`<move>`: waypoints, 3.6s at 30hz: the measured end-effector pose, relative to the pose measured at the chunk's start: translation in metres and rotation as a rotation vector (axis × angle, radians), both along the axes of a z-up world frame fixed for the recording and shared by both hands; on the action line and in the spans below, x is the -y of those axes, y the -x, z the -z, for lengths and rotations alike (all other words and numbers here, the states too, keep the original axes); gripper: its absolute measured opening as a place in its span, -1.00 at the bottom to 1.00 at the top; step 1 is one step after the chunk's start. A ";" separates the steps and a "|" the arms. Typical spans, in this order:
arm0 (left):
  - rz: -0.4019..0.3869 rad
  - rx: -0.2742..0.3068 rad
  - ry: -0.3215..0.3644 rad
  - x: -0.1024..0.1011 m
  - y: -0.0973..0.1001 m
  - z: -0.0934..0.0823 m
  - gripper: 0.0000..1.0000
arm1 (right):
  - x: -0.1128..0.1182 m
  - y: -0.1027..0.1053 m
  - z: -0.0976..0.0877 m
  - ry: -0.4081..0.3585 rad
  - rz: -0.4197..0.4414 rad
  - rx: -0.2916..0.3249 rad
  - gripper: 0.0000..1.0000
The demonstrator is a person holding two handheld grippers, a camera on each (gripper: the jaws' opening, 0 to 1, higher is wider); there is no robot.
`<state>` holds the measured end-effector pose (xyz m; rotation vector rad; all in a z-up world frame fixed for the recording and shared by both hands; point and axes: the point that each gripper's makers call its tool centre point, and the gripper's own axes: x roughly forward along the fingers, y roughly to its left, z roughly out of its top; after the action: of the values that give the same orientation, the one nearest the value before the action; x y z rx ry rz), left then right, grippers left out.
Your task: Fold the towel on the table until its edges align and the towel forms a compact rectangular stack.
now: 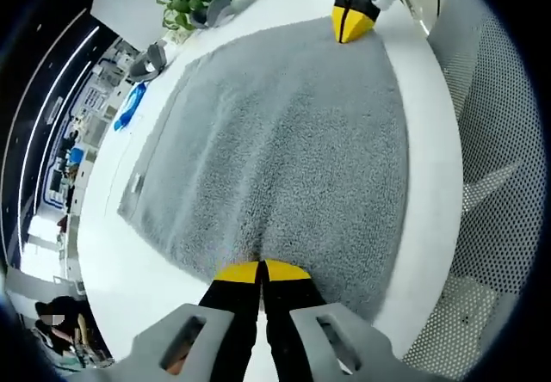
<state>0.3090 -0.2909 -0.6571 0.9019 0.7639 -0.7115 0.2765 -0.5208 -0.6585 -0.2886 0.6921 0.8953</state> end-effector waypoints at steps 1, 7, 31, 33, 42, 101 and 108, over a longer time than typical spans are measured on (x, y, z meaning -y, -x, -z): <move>-0.023 0.003 0.048 -0.001 0.000 -0.001 -0.99 | 0.000 0.001 -0.001 0.009 -0.026 0.038 -1.00; -0.050 -0.020 0.193 -0.007 0.008 -0.001 -0.99 | -0.001 0.012 -0.001 -0.050 -0.041 0.037 -1.00; 0.301 -0.309 0.076 -0.011 0.102 -0.007 -0.60 | 0.060 0.050 -0.018 0.240 -0.249 0.129 -0.86; 0.290 -0.310 0.063 -0.013 0.101 -0.006 -0.60 | 0.059 0.051 -0.014 0.261 -0.264 0.129 -0.86; 0.260 -0.297 0.060 -0.013 0.093 0.001 -0.71 | 0.054 0.044 0.001 0.345 -0.307 0.124 -0.85; -0.281 0.416 0.728 -0.006 0.080 -0.240 -0.97 | 0.070 0.023 -0.232 -0.140 0.339 0.431 -1.00; -0.292 0.439 0.748 -0.012 0.090 -0.249 -0.97 | 0.064 0.038 -0.246 -0.156 0.335 0.429 -1.00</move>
<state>0.2190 -0.2785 -0.4086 0.2318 0.1878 -0.4554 0.2384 -0.5847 -0.4124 -0.2076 0.2590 0.5369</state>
